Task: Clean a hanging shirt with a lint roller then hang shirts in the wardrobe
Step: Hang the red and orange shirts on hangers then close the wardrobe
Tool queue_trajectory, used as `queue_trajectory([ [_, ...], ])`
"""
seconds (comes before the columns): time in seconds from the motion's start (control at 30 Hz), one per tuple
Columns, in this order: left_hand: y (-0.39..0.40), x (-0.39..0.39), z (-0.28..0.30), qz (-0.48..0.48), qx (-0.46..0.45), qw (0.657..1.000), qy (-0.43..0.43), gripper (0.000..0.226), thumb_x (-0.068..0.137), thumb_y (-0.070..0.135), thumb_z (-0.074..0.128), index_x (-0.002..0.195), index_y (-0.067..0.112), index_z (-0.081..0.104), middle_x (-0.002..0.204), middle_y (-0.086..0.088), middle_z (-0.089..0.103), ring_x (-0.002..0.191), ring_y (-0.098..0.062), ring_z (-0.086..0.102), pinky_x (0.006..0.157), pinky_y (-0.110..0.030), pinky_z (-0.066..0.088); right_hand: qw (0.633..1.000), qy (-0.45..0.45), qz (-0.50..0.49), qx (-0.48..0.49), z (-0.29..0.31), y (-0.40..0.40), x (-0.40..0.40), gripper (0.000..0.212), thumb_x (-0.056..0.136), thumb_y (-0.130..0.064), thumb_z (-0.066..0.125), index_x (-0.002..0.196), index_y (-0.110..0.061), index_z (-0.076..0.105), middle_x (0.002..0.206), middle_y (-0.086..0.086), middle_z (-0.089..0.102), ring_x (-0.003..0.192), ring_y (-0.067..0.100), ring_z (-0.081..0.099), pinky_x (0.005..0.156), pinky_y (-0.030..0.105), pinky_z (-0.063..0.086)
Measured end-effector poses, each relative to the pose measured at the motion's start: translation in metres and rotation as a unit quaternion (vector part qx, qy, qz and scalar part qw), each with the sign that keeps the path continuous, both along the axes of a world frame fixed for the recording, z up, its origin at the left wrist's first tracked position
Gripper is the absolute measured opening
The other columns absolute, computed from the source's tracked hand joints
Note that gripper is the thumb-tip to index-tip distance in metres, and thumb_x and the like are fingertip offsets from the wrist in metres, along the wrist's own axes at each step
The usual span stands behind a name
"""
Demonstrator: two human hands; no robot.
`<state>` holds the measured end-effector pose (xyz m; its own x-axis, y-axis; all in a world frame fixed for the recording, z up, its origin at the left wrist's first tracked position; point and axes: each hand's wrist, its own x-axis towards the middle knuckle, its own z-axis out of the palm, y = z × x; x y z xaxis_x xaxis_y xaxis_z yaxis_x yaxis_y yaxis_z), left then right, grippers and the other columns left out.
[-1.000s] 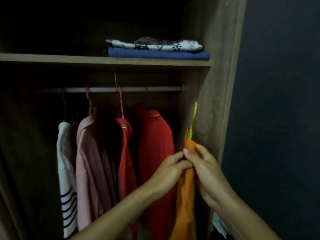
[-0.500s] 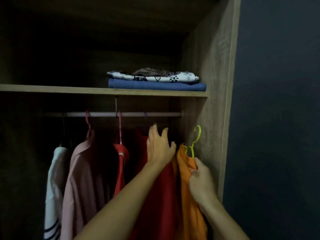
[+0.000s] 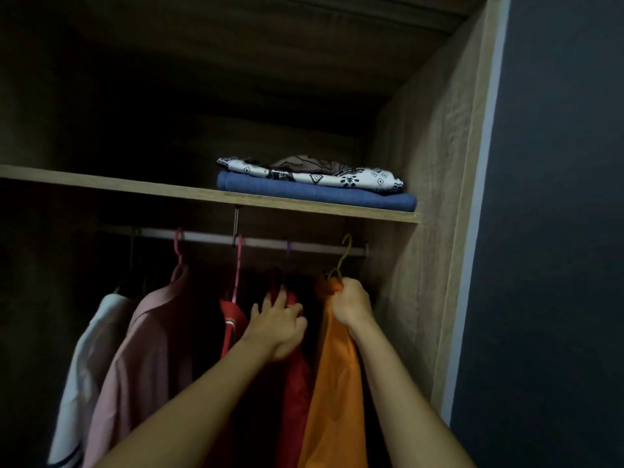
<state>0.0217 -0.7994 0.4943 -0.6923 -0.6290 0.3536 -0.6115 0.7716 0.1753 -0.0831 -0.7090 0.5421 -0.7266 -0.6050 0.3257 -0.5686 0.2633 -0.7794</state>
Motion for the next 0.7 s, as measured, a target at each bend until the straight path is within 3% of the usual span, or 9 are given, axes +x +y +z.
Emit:
queue_trajectory([
  [0.1,-0.003,0.012,-0.004,0.018,-0.003,1.000,0.014,0.047,0.097,0.039,0.040,0.139,0.017,0.036,0.160,-0.012,-0.003,0.141,-0.039,0.024,0.112,-0.049,0.028,1.000,-0.015,-0.004,0.006,0.002,-0.018,-0.004,0.030,0.091,-0.007,0.044,0.113,-0.008,0.064,0.118,0.016,0.064,0.108,0.032,0.061,0.089,0.031,0.048],
  [0.2,-0.007,0.024,-0.014,-0.002,0.044,0.999,0.024,0.071,0.087,0.000,0.053,0.147,0.011,0.016,0.158,-0.017,-0.016,0.119,-0.035,0.054,0.095,-0.039,0.048,0.999,-0.024,-0.009,0.030,0.002,-0.029,-0.007,0.031,0.093,-0.006,0.044,0.120,-0.003,0.058,0.127,0.019,0.058,0.118,0.034,0.057,0.094,0.031,0.046],
  [0.33,-0.009,0.033,-0.025,-0.004,0.077,0.996,0.054,0.088,0.082,-0.013,0.047,0.152,0.020,0.004,0.157,-0.014,-0.020,0.118,-0.028,0.057,0.093,-0.029,0.050,0.998,-0.019,-0.010,0.056,-0.006,-0.036,-0.011,0.031,0.093,-0.004,0.043,0.121,0.000,0.057,0.128,0.020,0.058,0.119,0.034,0.056,0.096,0.032,0.046],
  [0.5,0.000,0.042,-0.033,0.022,0.020,0.999,0.022,0.096,0.081,-0.016,0.040,0.150,0.020,-0.017,0.158,-0.018,-0.011,0.090,-0.034,0.067,0.086,-0.044,0.053,0.999,0.018,0.016,0.022,-0.033,-0.027,-0.008,0.037,0.089,-0.006,0.049,0.125,-0.013,0.058,0.123,0.014,0.063,0.115,0.032,0.059,0.094,0.031,0.047],
  [0.57,0.003,0.047,-0.037,0.032,-0.004,0.999,0.012,0.094,0.081,-0.015,0.038,0.150,0.016,-0.018,0.159,-0.019,-0.007,0.087,-0.036,0.068,0.083,-0.044,0.053,0.999,0.037,0.012,0.015,-0.050,-0.014,-0.003,0.052,0.090,-0.003,0.049,0.139,-0.018,0.045,0.129,0.013,0.060,0.118,0.030,0.057,0.095,0.030,0.045],
  [0.7,0.006,0.065,-0.048,0.033,-0.045,0.998,0.001,0.092,0.080,-0.016,0.035,0.150,0.015,-0.016,0.159,-0.020,0.004,0.103,-0.040,0.064,0.090,-0.045,0.050,0.998,0.061,-0.011,0.031,-0.081,0.012,0.008,0.073,0.092,0.002,0.046,0.154,-0.020,0.013,0.132,0.018,0.056,0.121,0.034,0.053,0.100,0.036,0.043],
])
